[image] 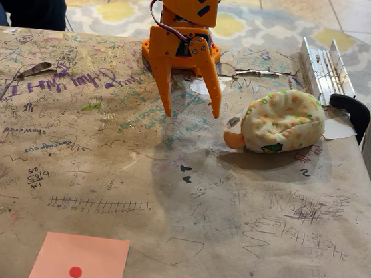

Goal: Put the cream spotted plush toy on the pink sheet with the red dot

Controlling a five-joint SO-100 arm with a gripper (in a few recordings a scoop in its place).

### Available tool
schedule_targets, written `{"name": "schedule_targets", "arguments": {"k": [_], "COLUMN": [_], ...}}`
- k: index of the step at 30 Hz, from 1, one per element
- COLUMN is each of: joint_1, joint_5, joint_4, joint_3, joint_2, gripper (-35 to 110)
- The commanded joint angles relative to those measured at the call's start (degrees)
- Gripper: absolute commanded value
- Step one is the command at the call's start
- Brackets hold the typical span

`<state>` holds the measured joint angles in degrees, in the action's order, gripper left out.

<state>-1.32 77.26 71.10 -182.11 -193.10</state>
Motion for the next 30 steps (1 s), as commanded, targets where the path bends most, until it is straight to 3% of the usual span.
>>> {"name": "schedule_targets", "arguments": {"k": [1,5,7,12,17,22,30], "joint_1": [0.1,8.2,10.3,13.4,15.3,8.3,-4.1], "joint_5": [-1.7,-1.8,-5.9,-12.5,-31.7,-48.3,-54.5], "joint_4": [0.3,0.3,-0.2,-1.4,0.0,-1.6,-4.0], "joint_3": [-1.1,-1.1,-1.1,-0.3,3.5,6.3,14.4], "joint_2": [0.0,0.0,-0.1,-0.2,-0.2,-0.2,0.0], "gripper": [28,30,39,42,44,46,53]}}
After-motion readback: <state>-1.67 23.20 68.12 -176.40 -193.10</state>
